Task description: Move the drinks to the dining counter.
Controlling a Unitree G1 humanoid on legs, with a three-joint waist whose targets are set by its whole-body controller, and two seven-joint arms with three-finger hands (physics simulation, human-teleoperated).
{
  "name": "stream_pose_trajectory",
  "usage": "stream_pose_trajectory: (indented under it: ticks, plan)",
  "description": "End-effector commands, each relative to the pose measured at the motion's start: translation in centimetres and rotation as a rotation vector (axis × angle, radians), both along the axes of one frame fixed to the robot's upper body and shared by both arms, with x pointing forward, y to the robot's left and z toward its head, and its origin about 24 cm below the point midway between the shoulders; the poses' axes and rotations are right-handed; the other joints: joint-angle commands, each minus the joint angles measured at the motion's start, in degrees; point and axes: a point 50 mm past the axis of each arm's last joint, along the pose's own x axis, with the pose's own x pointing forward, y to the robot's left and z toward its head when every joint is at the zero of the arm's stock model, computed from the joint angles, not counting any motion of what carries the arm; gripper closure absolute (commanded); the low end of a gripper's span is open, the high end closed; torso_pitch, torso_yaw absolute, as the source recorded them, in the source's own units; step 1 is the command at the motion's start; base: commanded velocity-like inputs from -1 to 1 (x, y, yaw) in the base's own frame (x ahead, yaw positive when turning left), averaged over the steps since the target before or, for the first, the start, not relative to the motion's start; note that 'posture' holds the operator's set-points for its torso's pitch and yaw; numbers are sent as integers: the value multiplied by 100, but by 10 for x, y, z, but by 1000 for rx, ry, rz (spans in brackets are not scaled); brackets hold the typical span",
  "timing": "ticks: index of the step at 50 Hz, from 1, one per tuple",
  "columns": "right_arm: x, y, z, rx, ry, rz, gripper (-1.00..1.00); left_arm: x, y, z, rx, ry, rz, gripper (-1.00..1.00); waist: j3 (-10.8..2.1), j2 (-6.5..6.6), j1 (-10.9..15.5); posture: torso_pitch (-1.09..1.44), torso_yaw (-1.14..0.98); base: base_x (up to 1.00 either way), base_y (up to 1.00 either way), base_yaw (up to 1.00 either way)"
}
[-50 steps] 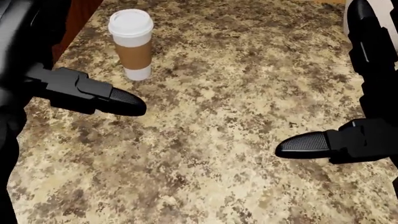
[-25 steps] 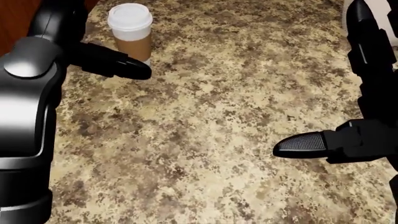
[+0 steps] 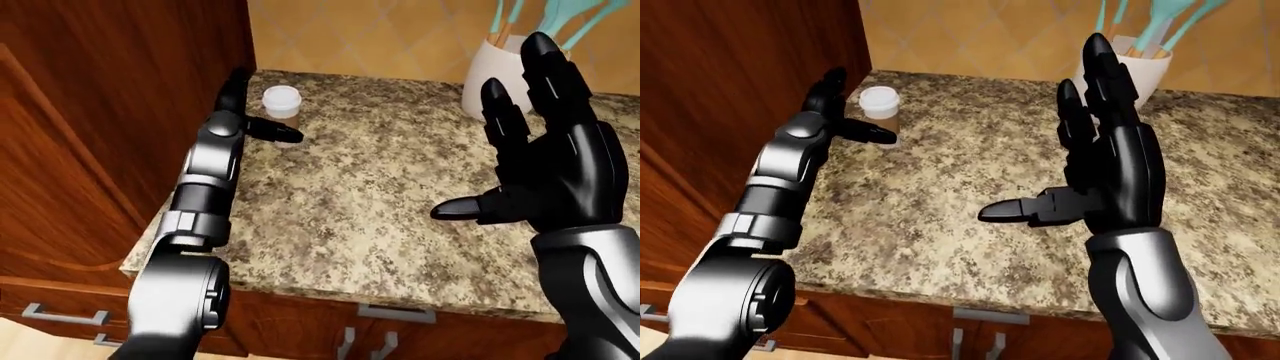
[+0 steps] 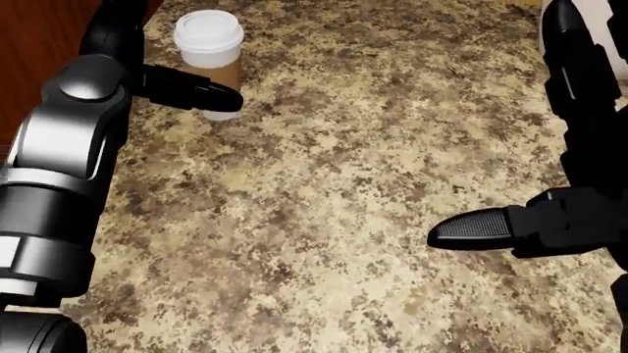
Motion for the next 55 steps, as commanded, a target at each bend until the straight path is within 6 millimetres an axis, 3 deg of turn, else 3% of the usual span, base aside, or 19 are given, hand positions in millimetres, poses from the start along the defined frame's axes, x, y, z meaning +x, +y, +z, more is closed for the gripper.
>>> stream_pose_trajectory:
  ticks: [1, 21, 28, 30, 34, 37, 40, 55]
  plan:
    - [-6, 0, 9, -4, -68, -4, -100, 1, -5, 29, 5, -124, -19, -100, -153, 2, -4, 0, 0, 0, 0, 0]
    - [-4, -1, 5, -9, -61, -7, -100, 11, -12, 8, -14, -75, -22, -100, -176, -4, -17, 0, 0, 0, 0, 0]
    - [-4, 0, 4, -8, -60, -5, -100, 11, -13, 3, -18, -57, -22, -35, -186, -2, -15, 0, 0, 0, 0, 0]
    - [-3, 0, 4, -9, -60, -5, -100, 12, -13, 2, -21, -48, -21, -35, -187, -3, -13, 0, 0, 0, 0, 0]
    - [-3, 1, 3, -9, -58, -2, -100, 12, -12, -2, -24, -31, -7, -1, -190, -6, -13, 0, 0, 0, 0, 0]
    - [-4, 1, 3, -8, -57, 0, -100, 12, -12, -4, -20, -32, 4, 37, -193, -5, -15, 0, 0, 0, 0, 0]
    - [-4, 0, 2, -8, -56, 0, -100, 12, -11, -3, -21, -46, 12, 98, -198, -1, -15, 0, 0, 0, 0, 0]
    - [-3, 0, 3, -11, -57, -5, -100, 0, -7, 33, -26, -128, -36, 100, -167, 21, -35, 0, 0, 0, 0, 0]
